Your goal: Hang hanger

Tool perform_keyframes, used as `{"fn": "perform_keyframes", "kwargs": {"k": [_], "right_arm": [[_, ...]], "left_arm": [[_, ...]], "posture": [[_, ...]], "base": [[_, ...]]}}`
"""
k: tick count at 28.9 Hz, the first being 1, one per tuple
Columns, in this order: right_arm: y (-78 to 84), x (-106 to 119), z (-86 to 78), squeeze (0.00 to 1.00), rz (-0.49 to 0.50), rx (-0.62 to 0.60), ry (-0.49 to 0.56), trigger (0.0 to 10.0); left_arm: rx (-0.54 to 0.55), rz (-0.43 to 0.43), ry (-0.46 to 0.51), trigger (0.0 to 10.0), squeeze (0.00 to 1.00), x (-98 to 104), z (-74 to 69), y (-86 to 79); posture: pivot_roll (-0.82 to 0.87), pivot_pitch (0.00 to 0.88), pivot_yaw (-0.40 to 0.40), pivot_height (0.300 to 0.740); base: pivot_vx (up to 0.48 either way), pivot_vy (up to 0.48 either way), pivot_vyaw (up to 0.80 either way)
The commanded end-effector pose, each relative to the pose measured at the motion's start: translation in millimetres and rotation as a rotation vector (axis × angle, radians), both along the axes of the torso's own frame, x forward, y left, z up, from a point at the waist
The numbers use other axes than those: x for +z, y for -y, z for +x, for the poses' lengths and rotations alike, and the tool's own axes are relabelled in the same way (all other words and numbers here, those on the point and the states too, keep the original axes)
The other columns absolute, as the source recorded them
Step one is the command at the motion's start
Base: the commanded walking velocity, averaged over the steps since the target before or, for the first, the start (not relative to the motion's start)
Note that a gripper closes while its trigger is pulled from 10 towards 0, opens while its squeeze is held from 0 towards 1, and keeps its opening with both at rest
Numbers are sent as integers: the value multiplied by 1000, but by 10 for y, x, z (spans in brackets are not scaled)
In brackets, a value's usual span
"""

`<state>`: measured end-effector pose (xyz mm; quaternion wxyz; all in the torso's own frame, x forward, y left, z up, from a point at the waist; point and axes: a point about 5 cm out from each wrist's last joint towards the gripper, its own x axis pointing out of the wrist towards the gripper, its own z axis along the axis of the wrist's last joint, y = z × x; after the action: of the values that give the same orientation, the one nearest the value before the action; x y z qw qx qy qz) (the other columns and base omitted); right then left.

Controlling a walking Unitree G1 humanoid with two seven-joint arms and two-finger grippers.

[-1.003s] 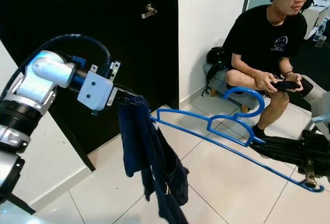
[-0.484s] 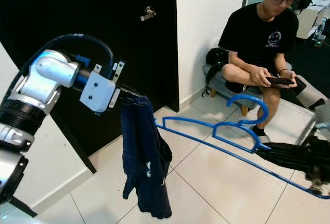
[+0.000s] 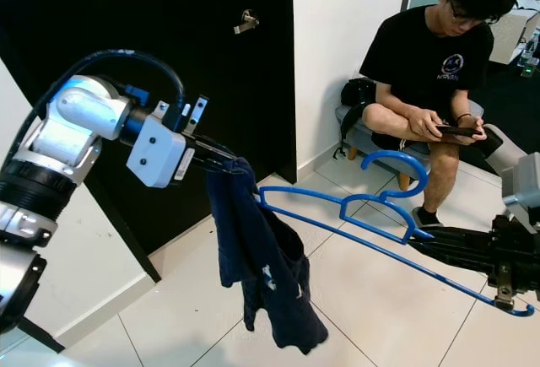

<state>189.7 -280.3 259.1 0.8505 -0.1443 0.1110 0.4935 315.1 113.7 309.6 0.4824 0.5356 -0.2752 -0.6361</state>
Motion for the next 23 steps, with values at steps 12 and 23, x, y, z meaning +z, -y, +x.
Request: {"fn": "perform_keyframes", "kwargs": {"k": [12,23], "right_arm": [[-175,-158,-7,0,12,64,-51,10000],[-492,-350,39,0,54,202,-117,10000]], "left_arm": [[-127,10,39,10000,0,85,-150,173],[-195,58,58,10000,0,53,-220,244]], "posture": [[-45,0,75,740],[-34,0,72,740]], "base": [[0,0,0],[0,0,0]]}}
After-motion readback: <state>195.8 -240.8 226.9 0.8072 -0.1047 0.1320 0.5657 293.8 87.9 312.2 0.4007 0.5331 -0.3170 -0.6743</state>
